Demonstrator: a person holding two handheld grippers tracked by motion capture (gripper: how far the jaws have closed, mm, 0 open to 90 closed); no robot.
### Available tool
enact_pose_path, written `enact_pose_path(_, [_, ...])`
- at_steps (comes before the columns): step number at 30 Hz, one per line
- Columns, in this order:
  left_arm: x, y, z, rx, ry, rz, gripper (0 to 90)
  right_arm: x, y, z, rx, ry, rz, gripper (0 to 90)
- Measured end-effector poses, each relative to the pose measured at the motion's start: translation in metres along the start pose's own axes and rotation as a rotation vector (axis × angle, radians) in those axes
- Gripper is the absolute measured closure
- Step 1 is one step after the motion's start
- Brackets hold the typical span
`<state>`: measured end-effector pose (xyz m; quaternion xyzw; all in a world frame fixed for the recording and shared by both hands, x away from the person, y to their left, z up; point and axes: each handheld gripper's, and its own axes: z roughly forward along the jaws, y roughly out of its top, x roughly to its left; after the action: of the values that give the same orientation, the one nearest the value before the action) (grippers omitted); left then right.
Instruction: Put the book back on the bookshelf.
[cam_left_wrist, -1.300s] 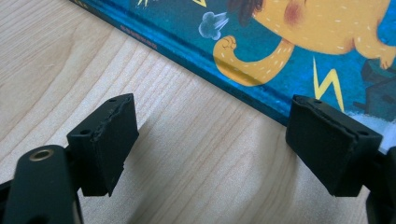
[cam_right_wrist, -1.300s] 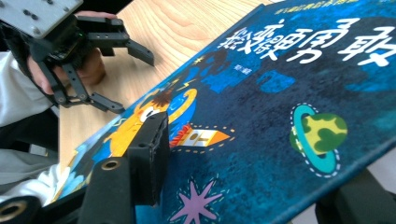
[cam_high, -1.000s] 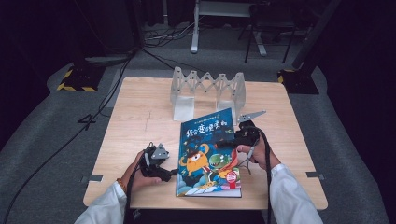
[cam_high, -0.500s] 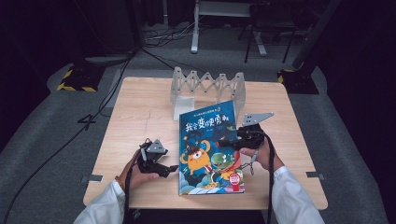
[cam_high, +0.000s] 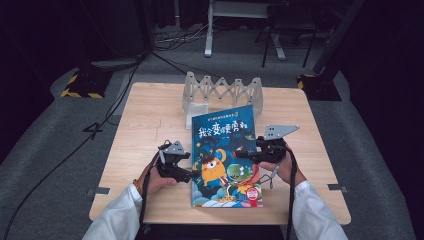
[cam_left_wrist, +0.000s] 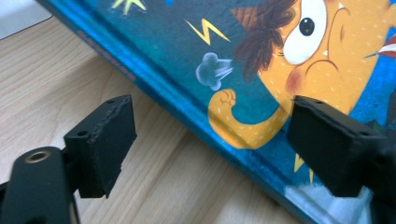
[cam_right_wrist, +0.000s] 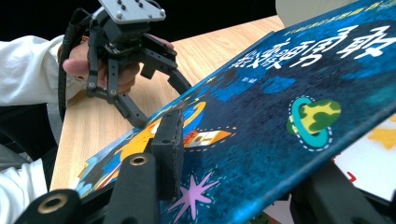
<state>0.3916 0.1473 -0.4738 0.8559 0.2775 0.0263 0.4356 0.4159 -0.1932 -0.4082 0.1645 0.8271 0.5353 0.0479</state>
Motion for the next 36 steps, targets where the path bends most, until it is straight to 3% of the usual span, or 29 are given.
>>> enact_pose_path(9, [0.006, 0.008, 0.005, -0.041, -0.075, -0.044, 11.4, 0.006, 0.002, -0.003, -0.038, -0.015, -0.061, 58.5])
enact_pose_path(14, [0.008, 0.013, 0.002, -0.056, -0.086, -0.034, 10.7, 0.009, 0.003, -0.003, -0.058, -0.015, -0.096, 58.5])
enact_pose_path(16, [0.009, 0.016, 0.000, -0.073, -0.071, -0.030, 11.6, 0.011, 0.004, -0.004, -0.068, -0.019, -0.114, 58.5])
enact_pose_path(22, [0.020, 0.015, -0.012, -0.156, -0.101, -0.038, 27.9, 0.014, 0.009, -0.007, -0.094, -0.037, -0.158, 59.8])
enact_pose_path(25, [0.020, 0.015, -0.015, -0.158, -0.093, -0.018, 31.0, 0.015, 0.009, -0.008, -0.097, -0.038, -0.169, 60.2])
enact_pose_path(29, [0.018, 0.017, -0.023, -0.197, -0.049, 0.005, 40.3, 0.014, 0.006, -0.011, -0.106, -0.034, -0.163, 61.9])
enact_pose_path(32, [0.015, 0.021, -0.025, -0.190, -0.033, 0.033, 44.3, 0.014, 0.004, -0.015, -0.104, -0.025, -0.161, 63.0])
enact_pose_path(36, [0.016, 0.027, -0.023, -0.182, -0.045, 0.024, 43.5, 0.014, 0.003, -0.018, -0.112, -0.007, -0.166, 65.3])
